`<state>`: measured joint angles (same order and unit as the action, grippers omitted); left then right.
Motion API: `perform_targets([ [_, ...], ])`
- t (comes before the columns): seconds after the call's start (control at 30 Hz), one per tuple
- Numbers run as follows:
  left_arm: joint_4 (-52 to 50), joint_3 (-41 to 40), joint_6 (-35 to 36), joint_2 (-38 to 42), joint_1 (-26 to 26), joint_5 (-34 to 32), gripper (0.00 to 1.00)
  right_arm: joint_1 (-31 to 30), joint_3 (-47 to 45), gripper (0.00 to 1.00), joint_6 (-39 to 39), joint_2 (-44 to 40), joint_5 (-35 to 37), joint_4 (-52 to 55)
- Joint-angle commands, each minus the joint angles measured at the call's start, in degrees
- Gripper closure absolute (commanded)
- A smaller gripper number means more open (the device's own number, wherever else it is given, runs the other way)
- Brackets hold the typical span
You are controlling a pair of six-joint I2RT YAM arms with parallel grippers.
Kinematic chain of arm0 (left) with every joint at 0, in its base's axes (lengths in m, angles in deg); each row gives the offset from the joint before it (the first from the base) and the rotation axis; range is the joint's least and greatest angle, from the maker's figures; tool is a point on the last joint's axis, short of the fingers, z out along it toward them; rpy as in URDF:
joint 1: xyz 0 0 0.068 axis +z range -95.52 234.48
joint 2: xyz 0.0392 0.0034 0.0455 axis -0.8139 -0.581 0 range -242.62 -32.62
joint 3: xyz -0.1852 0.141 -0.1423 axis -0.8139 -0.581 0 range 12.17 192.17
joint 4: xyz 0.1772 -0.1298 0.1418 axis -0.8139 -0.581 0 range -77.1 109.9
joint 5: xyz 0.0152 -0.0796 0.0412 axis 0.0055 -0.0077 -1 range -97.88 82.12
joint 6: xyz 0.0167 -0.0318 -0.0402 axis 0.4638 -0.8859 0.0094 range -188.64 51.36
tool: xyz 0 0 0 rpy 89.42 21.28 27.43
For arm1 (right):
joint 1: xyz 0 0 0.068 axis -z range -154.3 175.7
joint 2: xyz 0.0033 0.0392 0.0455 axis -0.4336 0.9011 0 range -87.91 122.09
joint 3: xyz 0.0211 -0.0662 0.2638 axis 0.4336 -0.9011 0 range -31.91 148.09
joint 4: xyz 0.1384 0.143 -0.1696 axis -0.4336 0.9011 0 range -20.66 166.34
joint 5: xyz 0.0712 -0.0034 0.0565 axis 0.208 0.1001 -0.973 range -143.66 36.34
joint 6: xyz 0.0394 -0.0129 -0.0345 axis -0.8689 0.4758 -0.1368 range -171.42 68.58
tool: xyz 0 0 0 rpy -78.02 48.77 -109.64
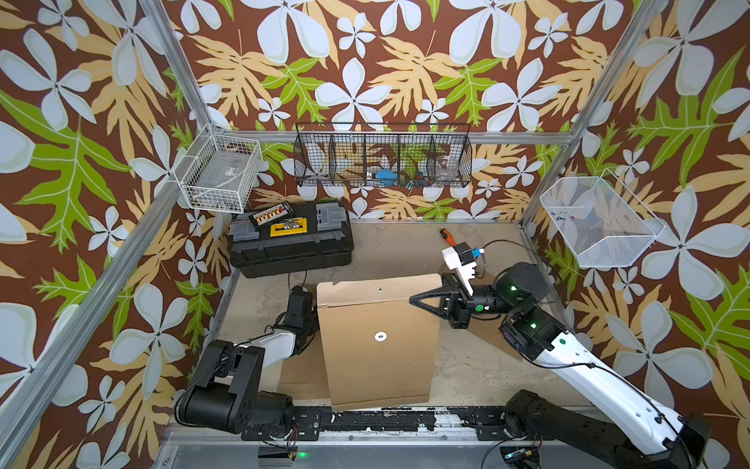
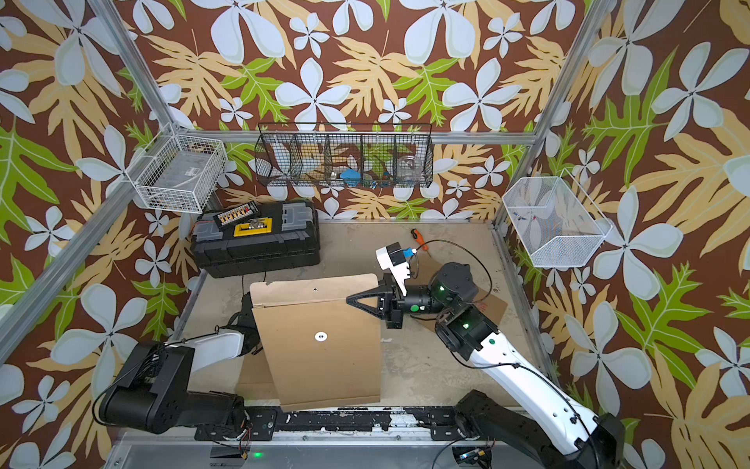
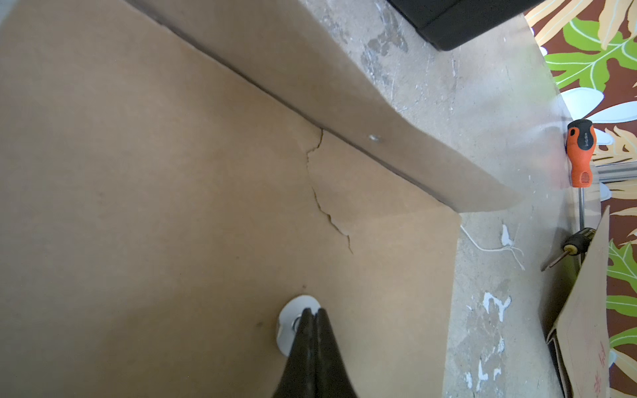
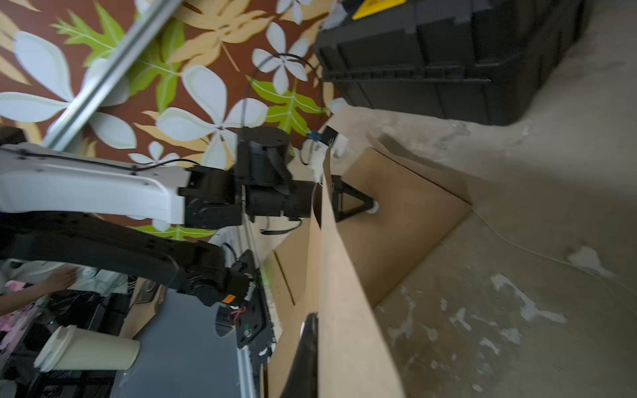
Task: Open the file bag
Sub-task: Place the file bag at the file bag.
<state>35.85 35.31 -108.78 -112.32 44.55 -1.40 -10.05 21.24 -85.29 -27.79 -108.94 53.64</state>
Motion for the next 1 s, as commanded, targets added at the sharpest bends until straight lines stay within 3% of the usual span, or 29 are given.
perform_targets([
  [0.0, 0.71, 0.18, 0.02, -0.23, 0.13, -0.06, 0.97, 0.22, -1.0, 1.0, 8.62, 5.61, 11.32, 12.02],
  [0.13, 0.8, -0.1, -0.03, -0.38, 0.09, 0.08, 0.97, 2.21, -1.42, 1.0, 12.68, 13.78, 16.88, 14.04],
  [0.47, -0.12, 0.66, 0.49, 0.01, 0.09, 0.11, 0.97, 5.6, 7.16, 1.0, 18.39, 31.79, 19.79, 16.27],
  [0.97, -1.13, 1.73, 1.8, -0.93, 0.09, -0.22, 0.97, 6.24, 21.11, 1.0, 14.8, 52.11, 27.57, 16.24],
])
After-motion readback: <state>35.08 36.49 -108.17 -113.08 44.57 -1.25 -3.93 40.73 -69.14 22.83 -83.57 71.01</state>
